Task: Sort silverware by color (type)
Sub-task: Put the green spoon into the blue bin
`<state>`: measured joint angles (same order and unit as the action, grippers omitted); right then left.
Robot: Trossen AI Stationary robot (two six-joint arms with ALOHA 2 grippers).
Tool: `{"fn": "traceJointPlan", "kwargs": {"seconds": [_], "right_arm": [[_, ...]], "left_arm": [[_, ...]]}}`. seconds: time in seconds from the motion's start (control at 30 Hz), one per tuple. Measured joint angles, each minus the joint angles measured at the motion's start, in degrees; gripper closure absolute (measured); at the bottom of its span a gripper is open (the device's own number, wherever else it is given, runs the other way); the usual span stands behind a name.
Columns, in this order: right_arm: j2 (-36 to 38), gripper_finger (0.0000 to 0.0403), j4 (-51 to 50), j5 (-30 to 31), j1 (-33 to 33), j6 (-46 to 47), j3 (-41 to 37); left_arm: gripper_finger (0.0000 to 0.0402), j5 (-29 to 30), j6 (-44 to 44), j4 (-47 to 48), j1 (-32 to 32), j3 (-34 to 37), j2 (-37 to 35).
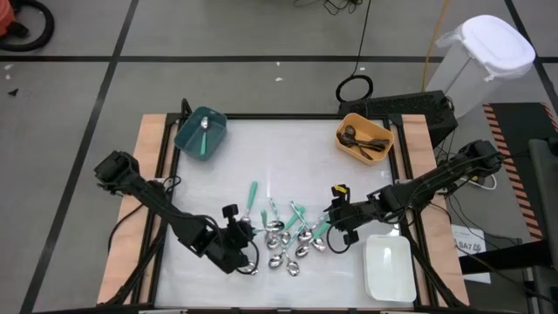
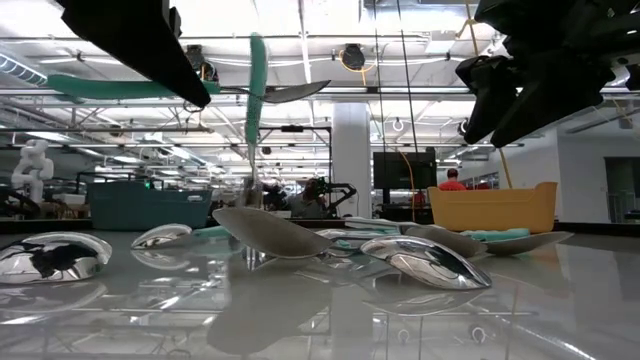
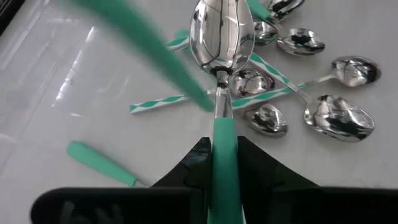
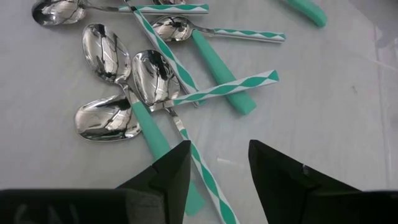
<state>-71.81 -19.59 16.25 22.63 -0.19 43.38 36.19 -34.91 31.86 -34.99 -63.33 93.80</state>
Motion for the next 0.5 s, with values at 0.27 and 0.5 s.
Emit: {"fn": "traceJointPlan", "kwargs": {"seconds": [0.27, 0.5], "right_arm": [[0.0, 0.0248, 0.0, 0.0, 0.0, 0.0, 0.0], [0.0, 0.0248, 0.0, 0.0, 0.0, 0.0, 0.0]], "left_arm": [[0.0351, 0.0, 0.6, 0.0, 1.3, 0.0, 0.0], [0.0351, 0.5, -2.1, 0.1, 2.6, 0.0, 0.0]]}}
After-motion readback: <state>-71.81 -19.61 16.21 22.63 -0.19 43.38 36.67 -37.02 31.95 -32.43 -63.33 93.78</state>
